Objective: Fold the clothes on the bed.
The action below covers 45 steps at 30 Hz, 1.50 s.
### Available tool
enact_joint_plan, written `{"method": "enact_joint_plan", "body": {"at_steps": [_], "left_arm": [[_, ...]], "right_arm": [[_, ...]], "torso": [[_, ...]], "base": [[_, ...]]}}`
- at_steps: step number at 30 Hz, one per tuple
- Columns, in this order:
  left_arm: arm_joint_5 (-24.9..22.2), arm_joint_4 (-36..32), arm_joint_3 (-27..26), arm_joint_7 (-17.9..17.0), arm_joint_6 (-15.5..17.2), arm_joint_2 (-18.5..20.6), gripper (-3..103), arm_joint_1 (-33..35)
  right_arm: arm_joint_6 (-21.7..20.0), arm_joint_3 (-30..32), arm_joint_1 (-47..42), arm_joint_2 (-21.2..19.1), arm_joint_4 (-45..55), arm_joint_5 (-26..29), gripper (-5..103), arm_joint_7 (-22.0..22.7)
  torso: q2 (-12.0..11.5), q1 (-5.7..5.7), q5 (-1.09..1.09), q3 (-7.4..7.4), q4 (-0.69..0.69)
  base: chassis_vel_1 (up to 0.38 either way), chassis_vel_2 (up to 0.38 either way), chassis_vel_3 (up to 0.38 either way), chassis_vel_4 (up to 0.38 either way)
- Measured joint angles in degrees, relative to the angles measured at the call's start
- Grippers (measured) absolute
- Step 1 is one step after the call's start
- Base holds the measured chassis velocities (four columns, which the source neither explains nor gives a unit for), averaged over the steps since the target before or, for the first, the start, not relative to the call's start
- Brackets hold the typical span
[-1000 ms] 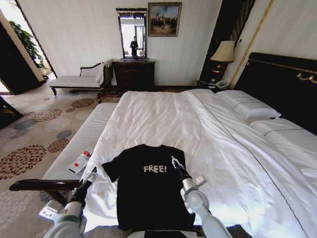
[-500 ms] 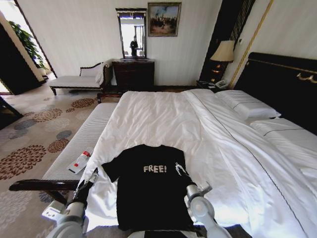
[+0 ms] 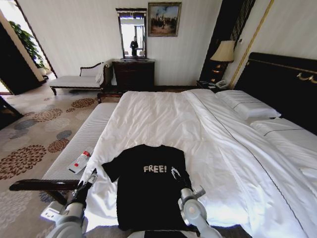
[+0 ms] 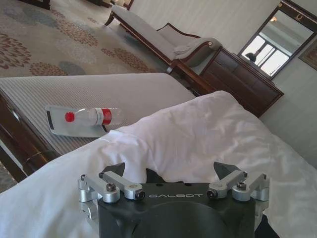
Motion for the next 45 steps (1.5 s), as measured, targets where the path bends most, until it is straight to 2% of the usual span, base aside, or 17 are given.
{"method": "enact_joint_plan", "body": {"at_steps": [17,18,21,23,26,27,30,32,35,36,38,40,44,45], "left_arm": [[-0.4,1.8,0.1,-0.3,0.2,1.2,100,-2.2],[-0.5,1.9,0.1,-0.3,0.2,1.3,100,-2.3],[-0.7,2.4,0.1,-0.4,0.2,1.5,100,-2.6],[-0.7,2.4,0.1,-0.4,0.2,1.5,100,-2.7],[-1.0,2.6,0.1,-0.4,0.2,1.8,100,-3.0],[-1.0,2.6,0.1,-0.4,0.2,1.8,100,-3.0],[-1.1,2.7,0.1,-0.5,0.3,2.0,100,-3.3],[-1.2,2.7,0.1,-0.5,0.3,2.1,100,-3.3],[-1.2,2.7,0.1,-0.6,0.3,2.1,100,-3.3],[-1.2,2.7,0.1,-0.6,0.3,2.1,100,-3.3],[-1.2,2.6,0.0,-0.6,0.3,2.1,100,-3.2],[-1.2,2.4,-0.1,-0.6,0.3,2.2,100,-3.1],[-1.2,1.9,-0.1,-0.6,0.3,2.2,100,-2.8],[-1.2,1.9,-0.1,-0.6,0.3,2.2,100,-2.8]], "right_arm": [[0.7,0.1,-0.7,1.9,-0.7,-0.2,100,1.4],[0.8,0.1,-0.6,2.0,-0.8,-0.2,103,1.4],[1.0,0.3,0.3,2.2,-1.8,-0.1,90,1.6],[1.1,0.4,0.5,2.2,-2.0,-0.1,90,1.7],[1.2,0.6,0.9,2.2,-2.1,0.0,74,1.8],[1.2,0.6,0.9,2.2,-2.1,0.0,74,1.8],[1.2,0.6,1.0,2.3,-2.0,-0.1,57,1.8],[1.2,0.6,1.0,2.3,-1.9,-0.2,57,1.8],[1.2,0.4,0.7,2.3,-1.9,-0.7,40,1.8],[1.2,0.4,0.7,2.3,-1.9,-0.7,40,1.8],[1.2,0.4,0.5,2.3,-1.8,-0.9,29,1.8],[1.2,0.4,0.4,2.3,-1.8,-1.0,29,1.8],[1.2,0.4,0.1,2.2,-1.2,-1.1,8,1.8],[1.2,0.4,0.1,2.2,-1.2,-1.1,8,1.8]], "torso": [[0.0,0.00,0.00,0.00,0.00],[0.0,0.00,0.00,0.00,0.00],[0.0,0.00,0.01,0.00,0.00],[0.0,0.00,0.01,0.00,0.00],[0.0,0.00,0.00,0.00,0.00],[0.0,0.00,0.00,0.00,0.00],[0.0,0.00,0.01,0.00,0.00],[0.0,0.00,0.00,0.00,0.00],[0.0,0.00,0.00,0.00,0.00],[0.0,0.00,0.00,0.00,0.00],[0.0,0.00,0.00,0.00,0.00],[0.0,0.00,0.00,0.00,0.00],[0.0,0.00,0.01,0.00,0.00],[0.0,0.00,0.01,0.00,0.00]], "base": [[0.000,0.000,0.000,0.000],[0.000,0.000,0.000,0.000],[0.000,0.000,0.000,0.000],[0.000,0.000,0.000,0.000],[0.000,0.000,0.000,0.000],[0.000,0.000,0.000,0.000],[0.000,0.000,0.000,0.000],[0.000,0.000,0.000,0.000],[0.000,0.000,0.000,0.000],[0.000,0.000,0.000,0.000],[0.000,0.000,0.000,0.000],[0.000,0.000,0.000,0.000],[0.000,0.000,0.000,0.000],[0.000,0.000,0.000,0.000]]}}
